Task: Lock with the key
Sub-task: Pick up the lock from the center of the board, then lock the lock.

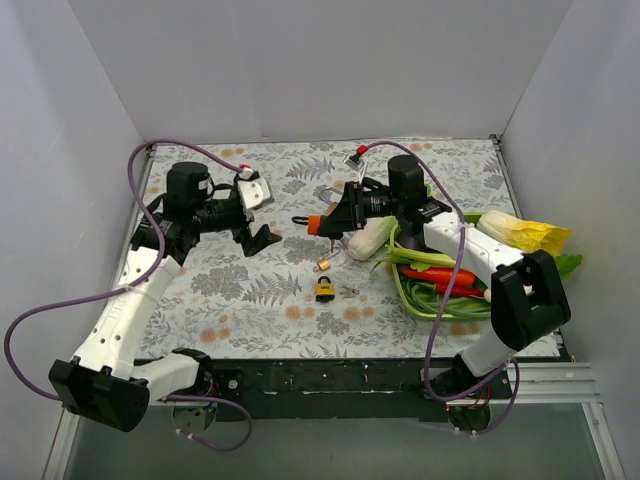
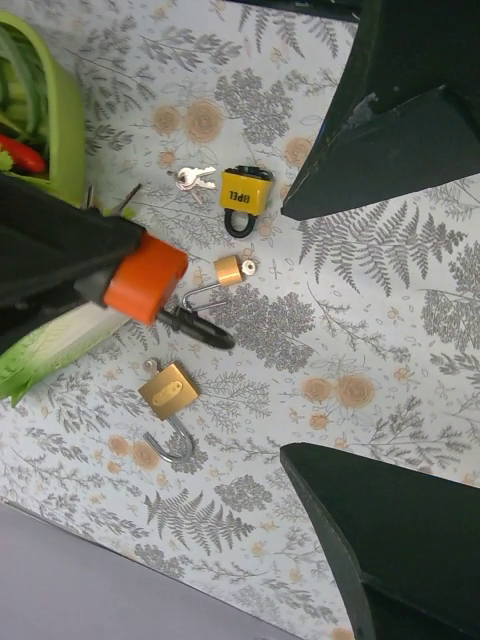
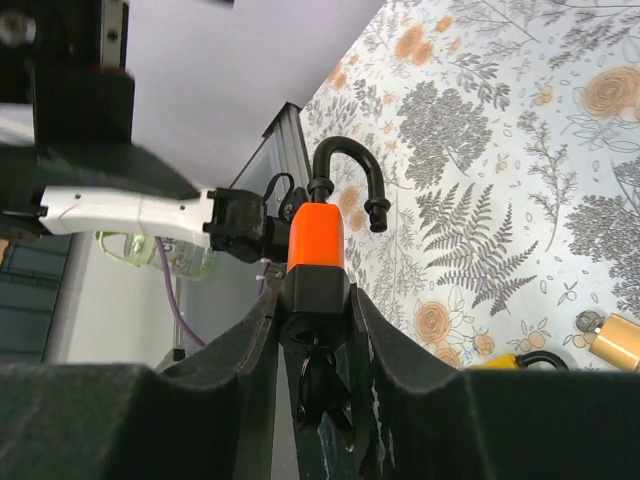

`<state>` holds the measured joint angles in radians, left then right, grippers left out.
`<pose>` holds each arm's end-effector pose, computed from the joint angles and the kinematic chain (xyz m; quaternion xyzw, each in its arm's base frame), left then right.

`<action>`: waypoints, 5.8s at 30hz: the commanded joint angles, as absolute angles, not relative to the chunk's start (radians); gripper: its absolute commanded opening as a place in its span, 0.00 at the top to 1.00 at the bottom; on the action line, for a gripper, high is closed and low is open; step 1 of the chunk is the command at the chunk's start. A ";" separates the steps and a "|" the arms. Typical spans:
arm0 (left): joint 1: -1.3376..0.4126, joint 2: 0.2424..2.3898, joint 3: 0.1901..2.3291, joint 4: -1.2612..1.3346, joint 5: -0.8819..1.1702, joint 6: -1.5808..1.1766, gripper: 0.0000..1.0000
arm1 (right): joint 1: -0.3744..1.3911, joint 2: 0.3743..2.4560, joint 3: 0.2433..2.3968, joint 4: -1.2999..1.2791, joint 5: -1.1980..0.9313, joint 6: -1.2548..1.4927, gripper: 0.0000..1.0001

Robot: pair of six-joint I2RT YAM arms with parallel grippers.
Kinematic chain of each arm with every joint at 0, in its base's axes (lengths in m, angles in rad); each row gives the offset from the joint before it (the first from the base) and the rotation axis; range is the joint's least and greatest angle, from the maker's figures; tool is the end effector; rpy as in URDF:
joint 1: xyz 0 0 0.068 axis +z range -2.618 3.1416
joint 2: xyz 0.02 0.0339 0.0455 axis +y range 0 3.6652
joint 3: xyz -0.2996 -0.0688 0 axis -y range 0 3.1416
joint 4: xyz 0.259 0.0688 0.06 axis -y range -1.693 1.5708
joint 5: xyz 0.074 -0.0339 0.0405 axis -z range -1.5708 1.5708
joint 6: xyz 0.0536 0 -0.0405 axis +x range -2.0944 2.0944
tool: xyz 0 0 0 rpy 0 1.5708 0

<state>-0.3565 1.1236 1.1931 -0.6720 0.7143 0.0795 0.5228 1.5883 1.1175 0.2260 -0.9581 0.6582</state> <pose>0.2117 -0.1163 0.3966 0.3382 0.7744 -0.3667 0.3892 0.3117 0.2302 0.3236 -0.2357 0.7170 0.6059 0.2514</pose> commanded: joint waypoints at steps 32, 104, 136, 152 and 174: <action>-0.357 1.029 1.150 -0.681 0.956 0.060 0.73 | 0.626 1.401 1.284 0.060 -1.146 0.373 0.99; -0.460 1.058 1.120 -0.475 1.100 -0.381 1.00 | 0.795 1.362 1.321 -0.348 -0.930 -0.296 0.79; -0.437 1.120 1.207 -0.657 1.066 -0.218 1.00 | 0.729 1.399 1.382 -0.537 -0.880 -0.423 0.68; -0.227 1.065 1.117 -0.218 0.741 -1.188 0.02 | 0.719 1.379 1.308 -0.037 -0.588 0.033 0.99; -0.147 1.085 1.005 -0.212 0.580 -1.735 0.02 | 0.859 1.534 1.448 0.126 -0.184 0.193 0.99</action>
<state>-0.1360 1.0992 1.0416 -0.2024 0.6029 -1.7226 0.8474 1.5494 1.3743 0.0059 -0.2321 0.1833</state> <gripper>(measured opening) 0.981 0.339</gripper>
